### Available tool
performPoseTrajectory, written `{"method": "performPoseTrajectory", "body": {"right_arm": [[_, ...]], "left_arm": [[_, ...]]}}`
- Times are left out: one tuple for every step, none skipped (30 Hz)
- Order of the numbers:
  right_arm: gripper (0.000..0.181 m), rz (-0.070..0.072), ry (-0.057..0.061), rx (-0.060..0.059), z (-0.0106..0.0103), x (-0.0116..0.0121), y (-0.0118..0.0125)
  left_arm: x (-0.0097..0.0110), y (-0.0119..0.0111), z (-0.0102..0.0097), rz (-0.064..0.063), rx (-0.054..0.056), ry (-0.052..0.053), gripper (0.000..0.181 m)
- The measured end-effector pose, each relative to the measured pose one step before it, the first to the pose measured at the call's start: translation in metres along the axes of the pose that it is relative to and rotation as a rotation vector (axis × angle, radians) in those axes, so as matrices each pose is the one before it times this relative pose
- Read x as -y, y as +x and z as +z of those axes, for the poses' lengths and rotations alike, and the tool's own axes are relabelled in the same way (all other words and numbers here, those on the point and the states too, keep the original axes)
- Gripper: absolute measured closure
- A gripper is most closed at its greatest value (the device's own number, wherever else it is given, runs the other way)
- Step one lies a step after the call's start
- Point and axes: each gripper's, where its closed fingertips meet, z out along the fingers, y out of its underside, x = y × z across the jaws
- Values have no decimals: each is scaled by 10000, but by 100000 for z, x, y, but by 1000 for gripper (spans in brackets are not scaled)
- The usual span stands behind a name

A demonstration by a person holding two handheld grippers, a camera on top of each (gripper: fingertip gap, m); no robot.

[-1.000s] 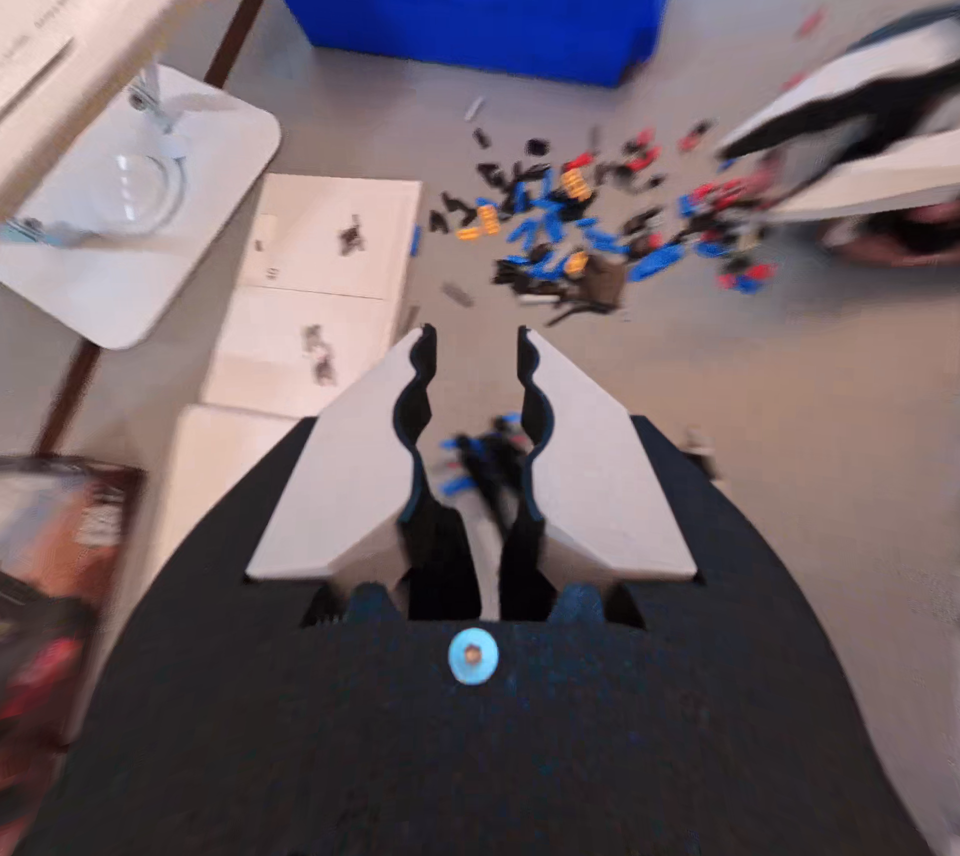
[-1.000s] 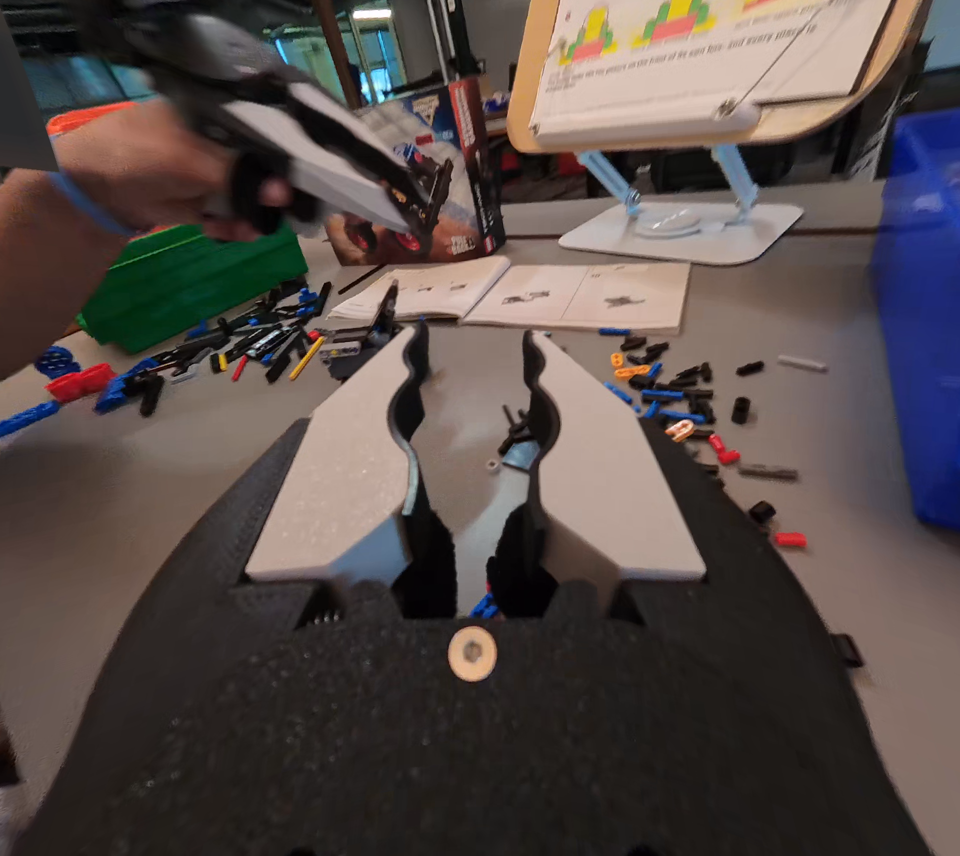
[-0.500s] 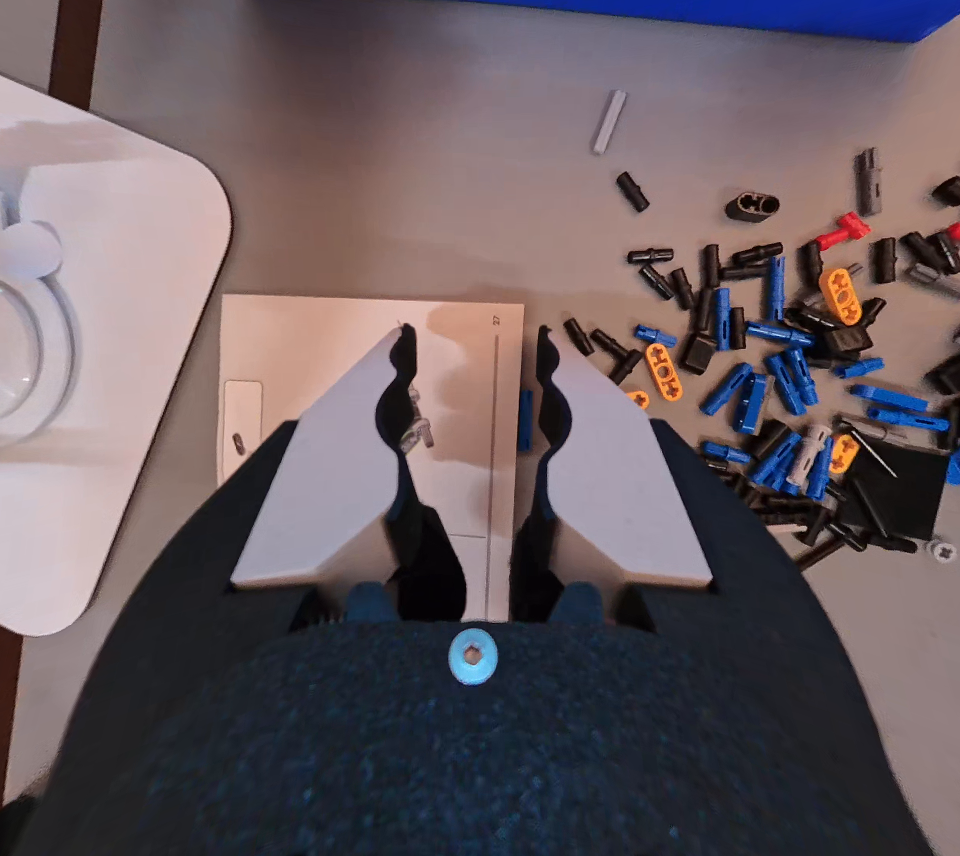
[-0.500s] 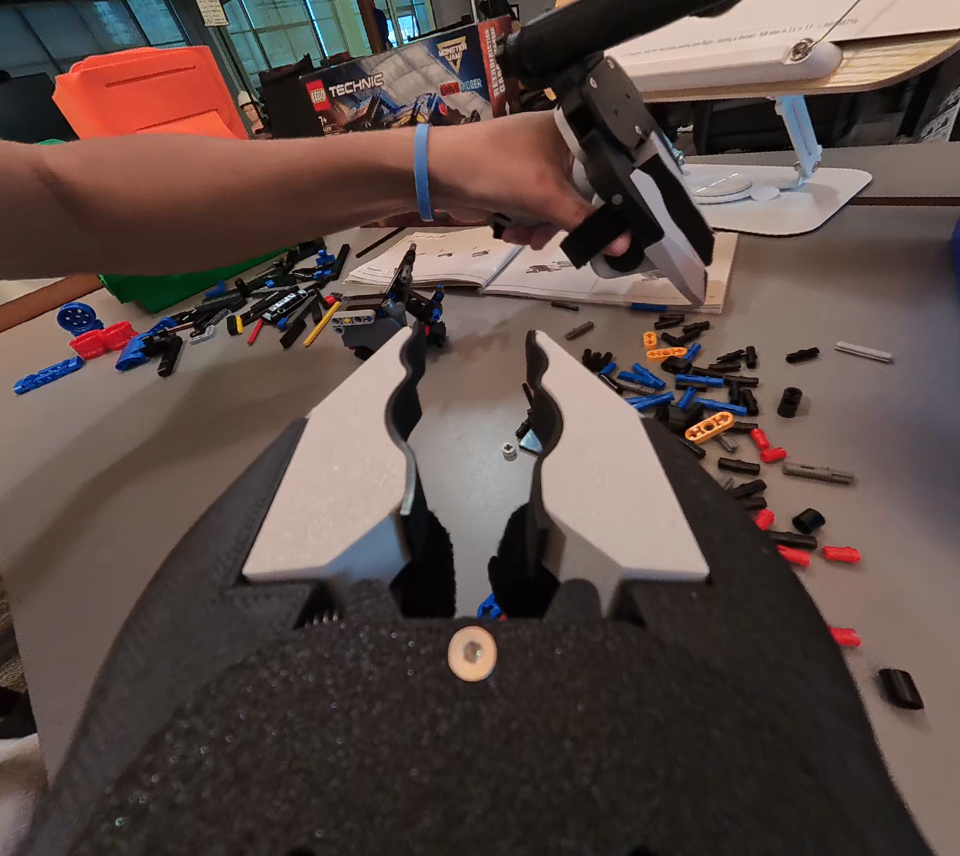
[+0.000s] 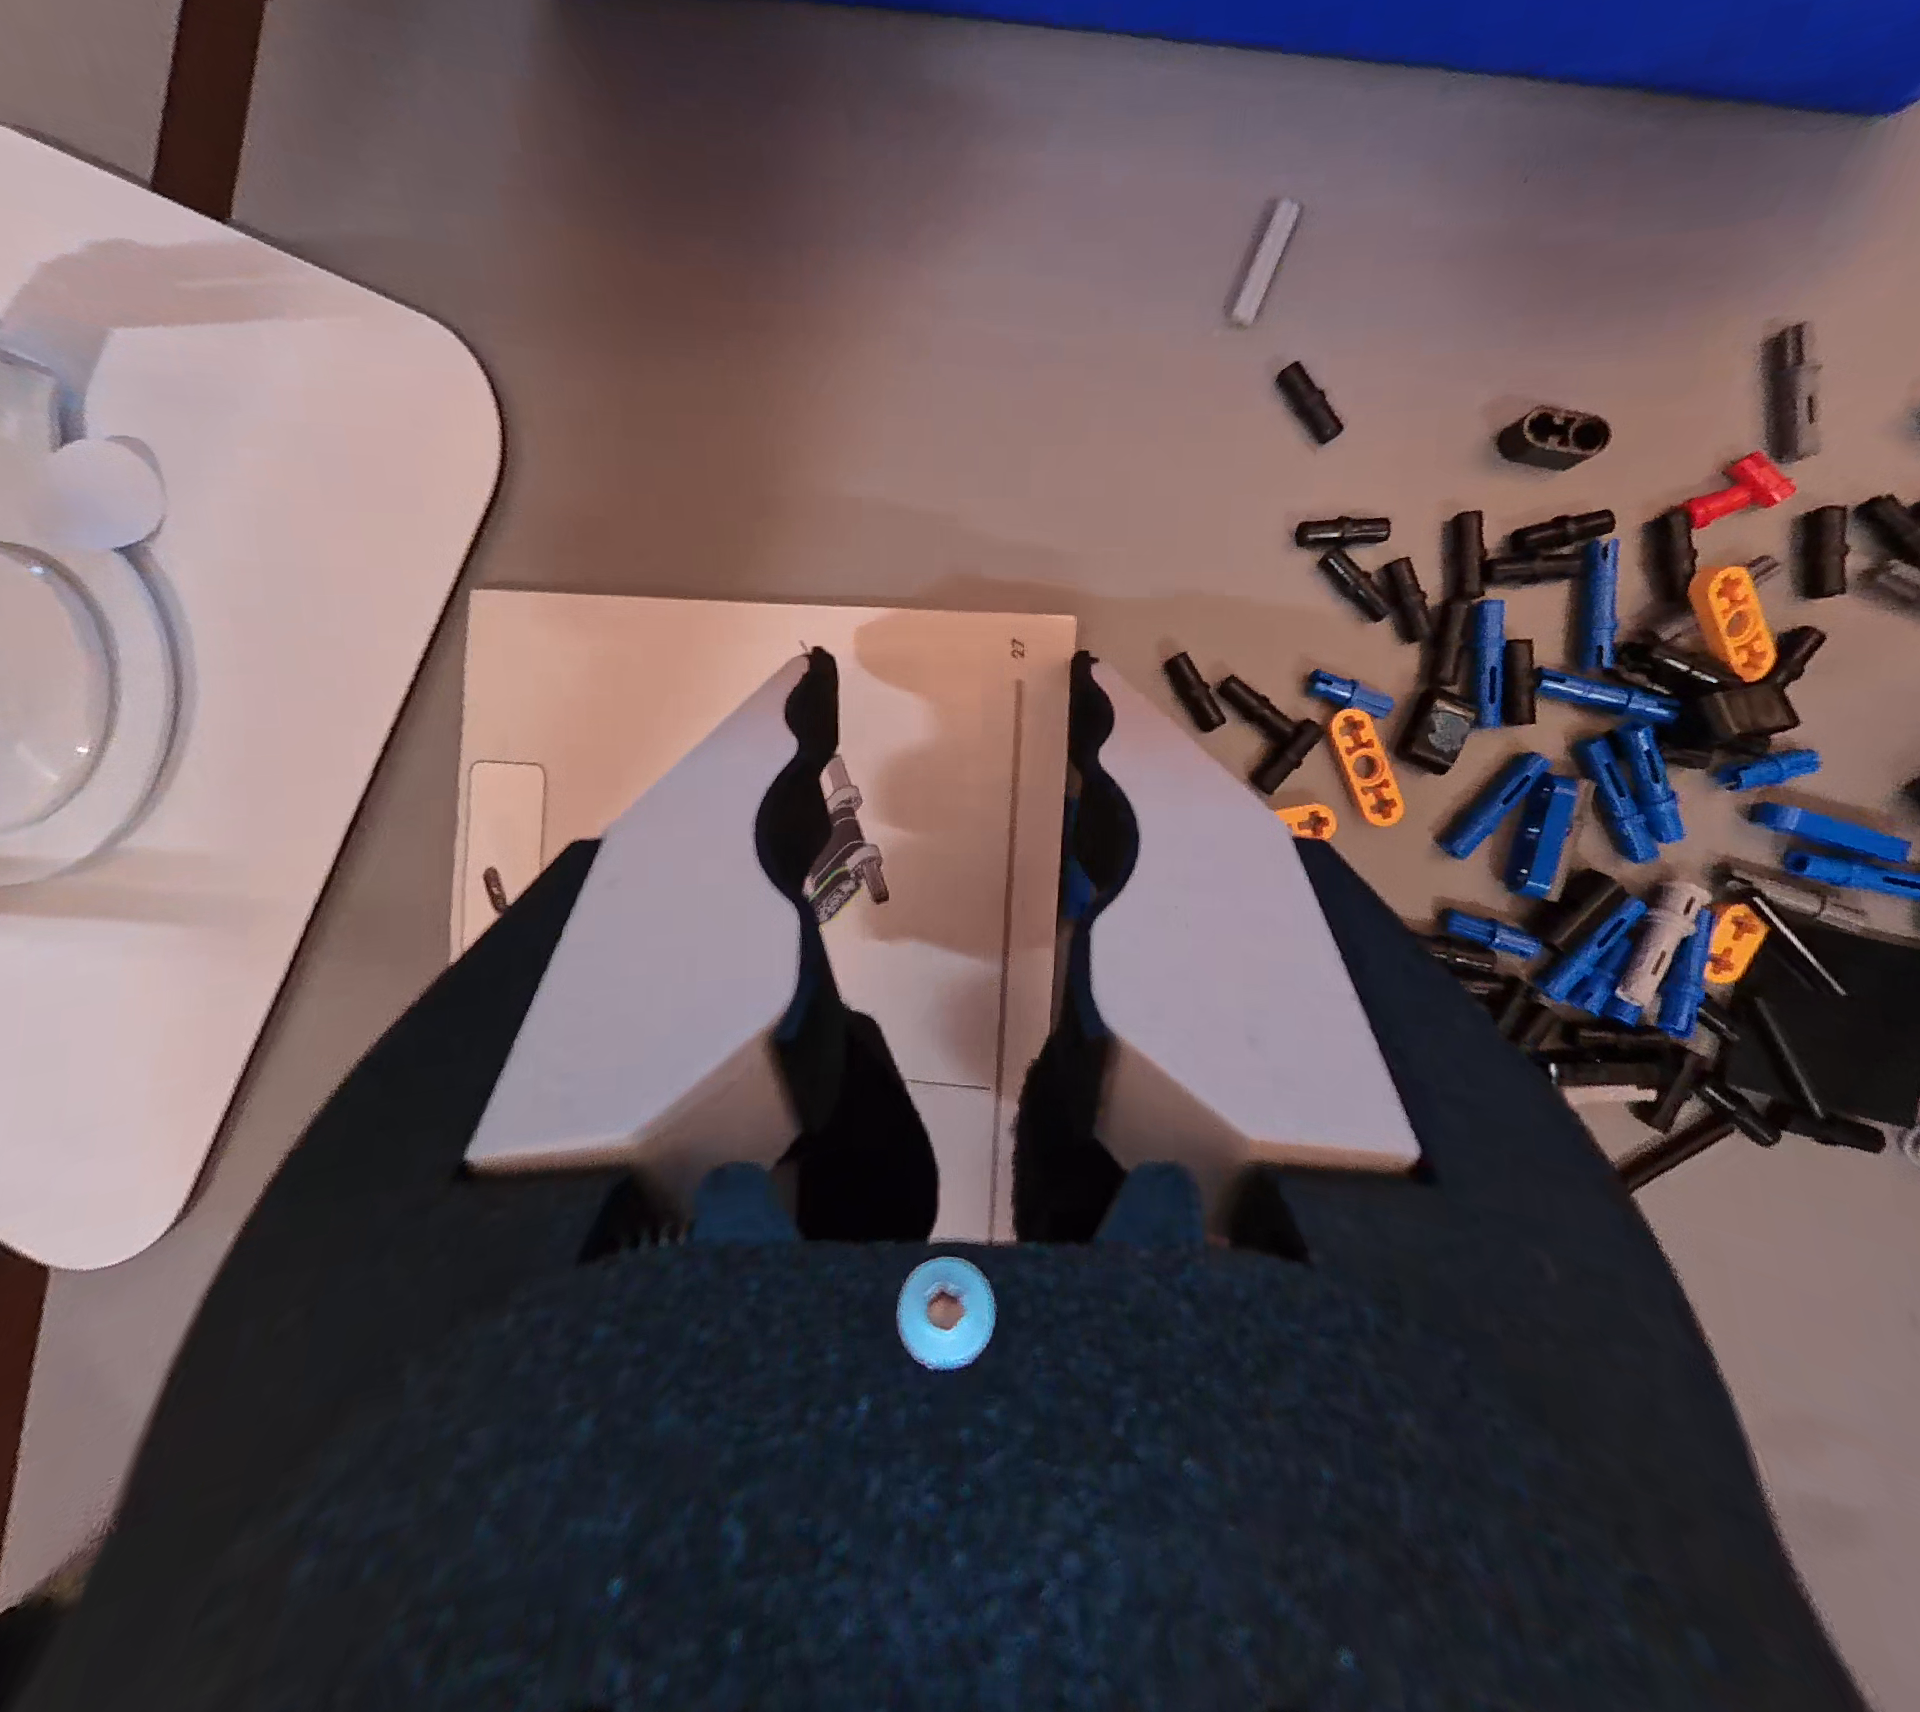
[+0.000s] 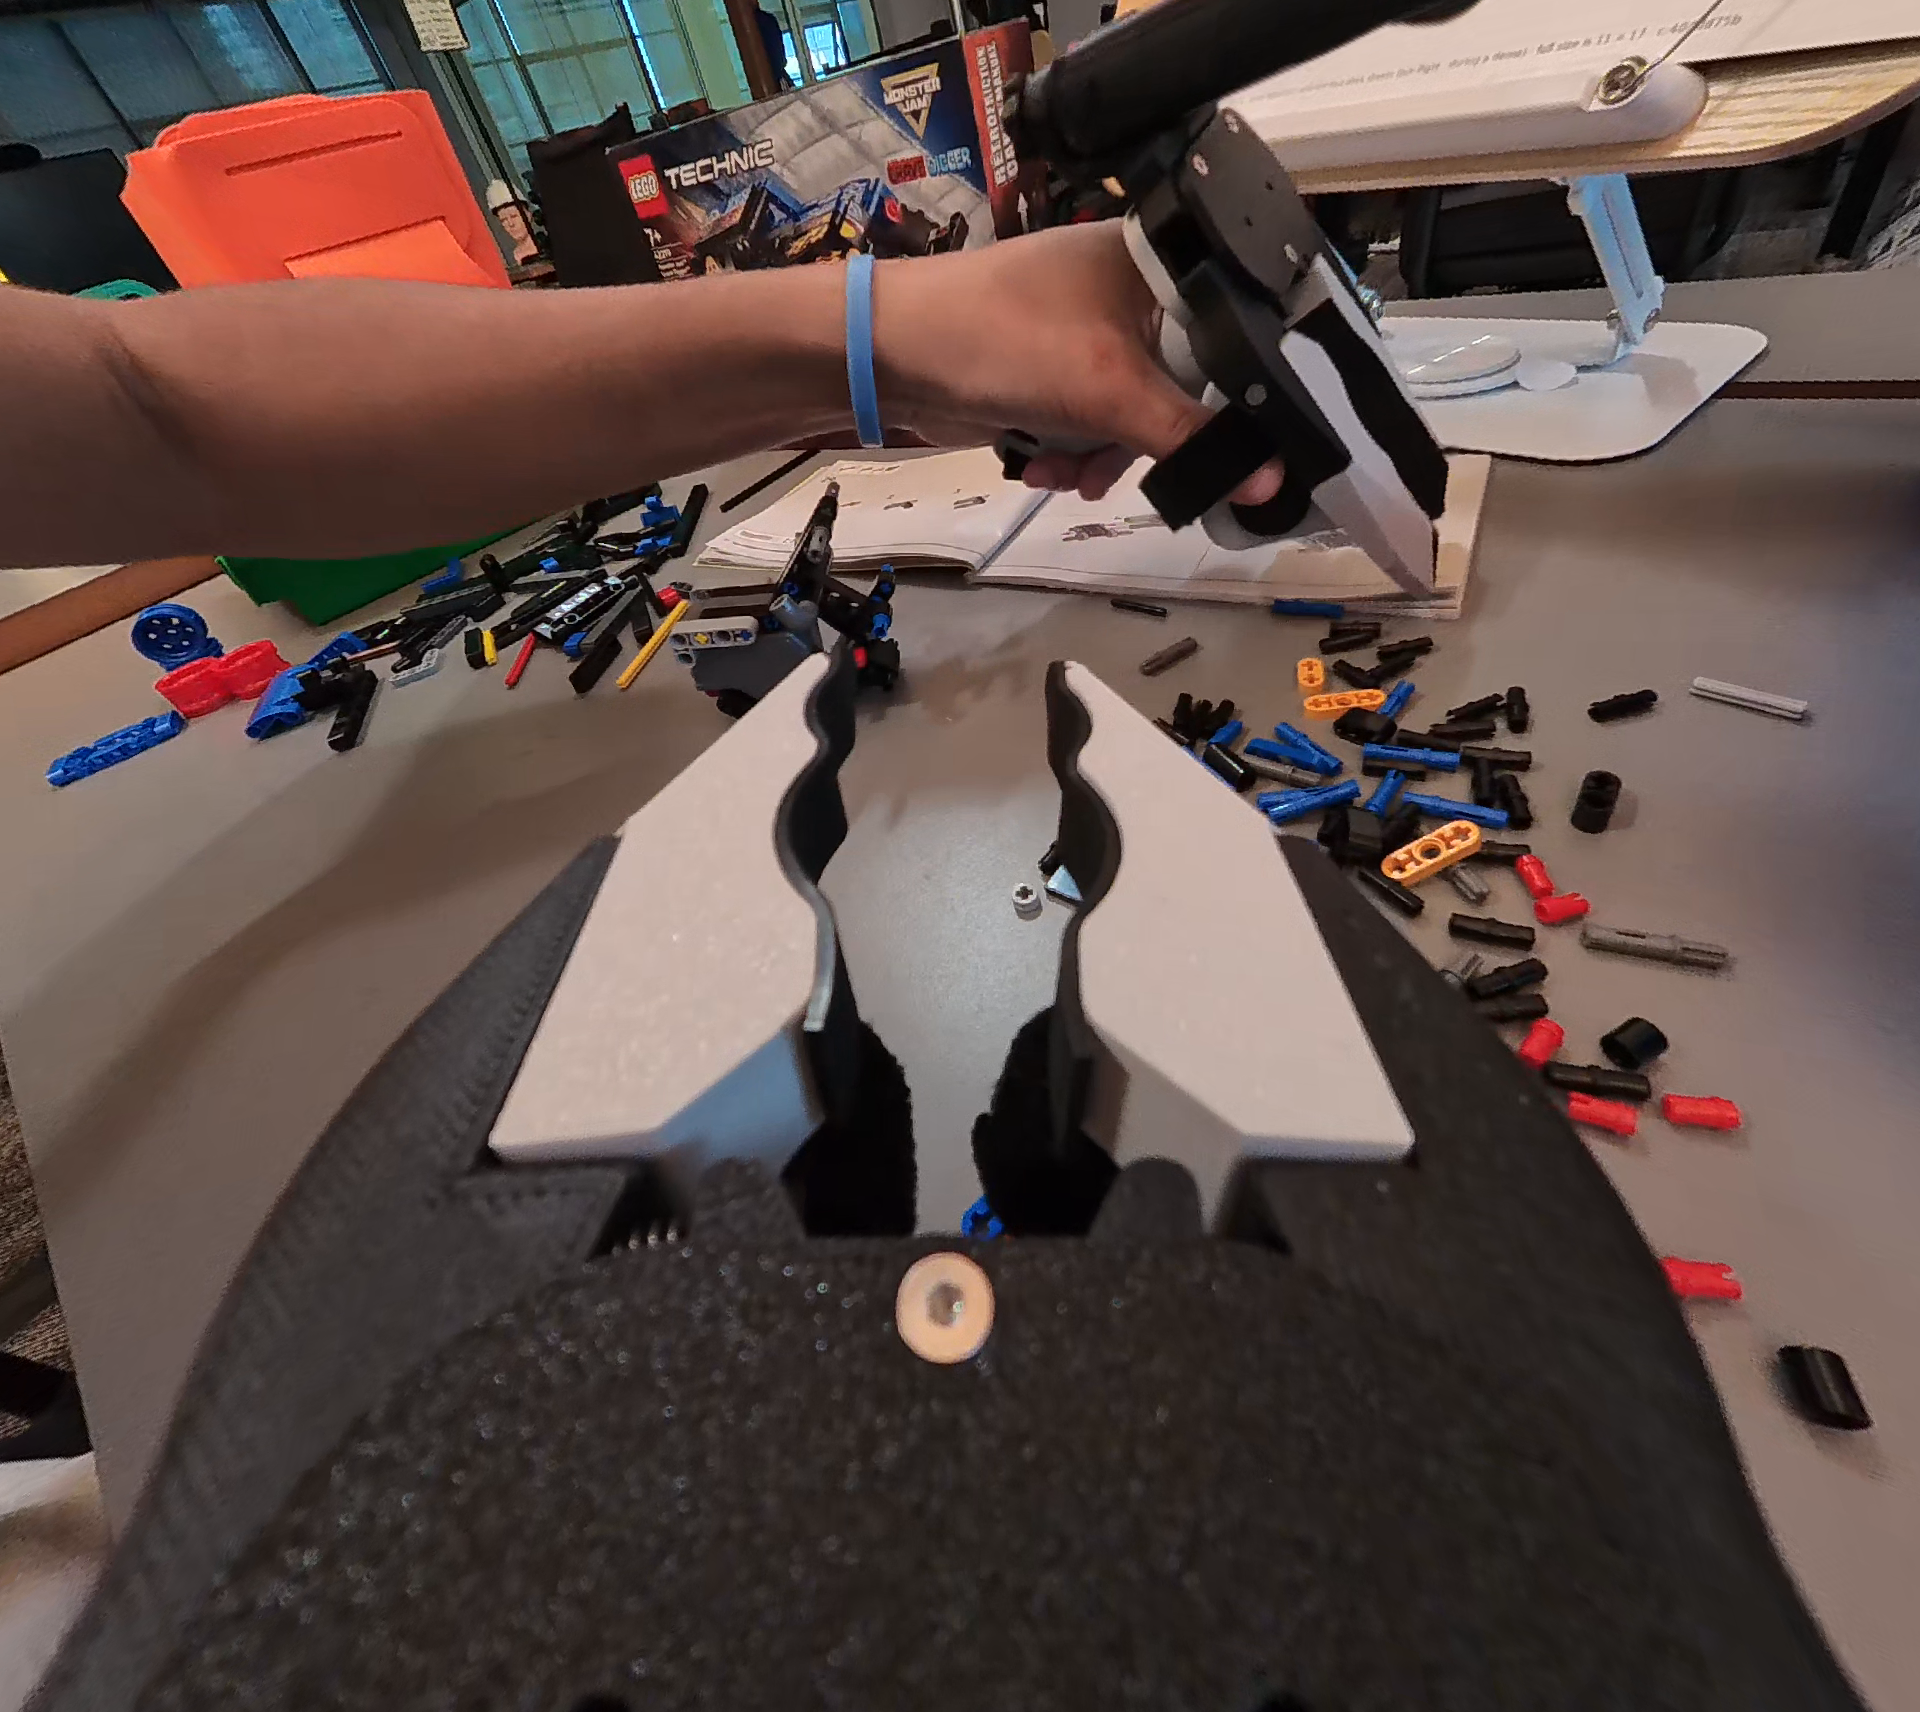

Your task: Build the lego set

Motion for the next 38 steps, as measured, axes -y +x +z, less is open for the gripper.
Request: {"method": "performPoseTrajectory", "body": {"right_arm": [[145, 10, -6, 5, 9, -3, 1], [145, 17, -3, 9, 4, -9, -2], [146, 22, -1, 21, 13, -7, -28], [146, 15, -8, 27, 7, -6, -33], [146, 6, -6, 14, 11, -17, -20], [146, -4, 1, -3, -13, 7, -10], [146, -8, 9, -1, -6, 8, -7], [146, -3, 4, 12, -2, 0, -36], [146, 2, 4, 13, -3, 3, -27], [146, -2, 3, 0, -4, 8, -22], [147, -3, 5, 5, -3, 4, -12], [147, -1, 5, 5, -17, 3, -14], [147, -2, 2, -1, 3, 0, -11], [147, 0, -2, -1, -1, -2, 1], [147, 3, -3, -5, -3, 6, 3], [147, 7, 0, -1, -6, -9, 5], [147, 7, 8, 0, -2, 12, 1], [148, 7, 8, 0, -17, 20, -3], [148, 12, -4, 5, -3, -12, 1], [148, 13, -6, 11, 8, -3, -9], [148, 0, 1, 1, 2, -2, -15], [148, -8, 5, -17, -10, 12, 12], [149, 4, 4, -19, -5, 6, 30], [149, 33, 8, -35, -7, 21, 73], [149, 66, 20, -29, -24, 30, 106], [149, 97, 53, -39, -47, 75, 153], [149, 116, 80, -33, -77, 112, 136], [149, 101, 19, -57, -59, 78, 150], [149, 9, -31, -72, -23, 136, 142], [149, -84, -52, -126, 45, 285, 213], [149, -131, -138, -190, 144, 402, 338], [149, -173, -237, -232, 213, 466, 515], [149, -209, -211, -247, 277, 606, 715], [149, -173, -219, -188, 439, 634, 834], [149, -124, -352, 86, 636, 401, 592], [148, -89, -483, 231, 723, 91, 460], [147, -137, -349, 144, 708, -19, 508], [147, -172, -164, -29, 606, -95, 579]], "left_arm": [[41, 20, -130, -75, -49, 57, 141], [13, 48, -101, -71, -55, 42, 142], [5, 78, -62, -81, -57, 43, 143], [-45, 120, -20, -71, -73, 16, 146], [-62, 146, 42, -67, -76, 0, 151], [-38, 152, 40, -52, -70, 20, 158], [-70, 170, 68, 8, -68, 3, 167], [-57, 211, 74, 57, -81, 8, 174], [19, 317, 66, 12, -138, 50, 181], [-12, 35, 81, -8, 19, 24, 181], [42, -8, 9, -7, 34, 71, 181], [43, -14, -60, -22, 14, 62, 181], [113, -93, -162, -13, 44, 116, 181], [163, -198, -263, -47, 85, 155, 181], [133, -192, -341, -44, 64, 128, 181], [165, -329, -424, -43, 146, 162, 181], [168, -359, -484, -60, 154, 178, 181], [66, -277, -484, -74, 89, 123, 181], [88, -284, -521, -98, 103, 166, 181], [-56, -181, -480, -71, 41, 103, 181], [-92, -212, -455, -39, 65, 103, 181], [-60, -355, -478, -6, 167, 171, 181], [-195, -263, -437, 25, 94, 102, 181], [-289, -291, -427, -13, 92, 76, 181], [-296, -319, -466, -80, 83, 108, 181], [-424, -126, -408, -140, -79, 41, 181], [-308, -223, -381, -227, -10, 117, 181], [-107, -303, -412, -196, 75, 225, 181], [-274, -53, -324, -140, -65, 43, 181], [-200, -39, -359, -142, -30, 78, 181], [-63, 88, -438, -117, -86, 174, 181], [-194, 291, -373, -154, -239, 64, 181], [-213, 72, -268, -62, -55, 31, 181], [-113, 108, -6, 250, 18, -5, 181], [-197, 234, 388, 448, 9, -176, 181], [-310, 86, 771, 405, 121, -424, 181], [161, -288, 904, 339, 369, -274, 181], [647, -179, 914, 322, 302, 14, 175]]}}
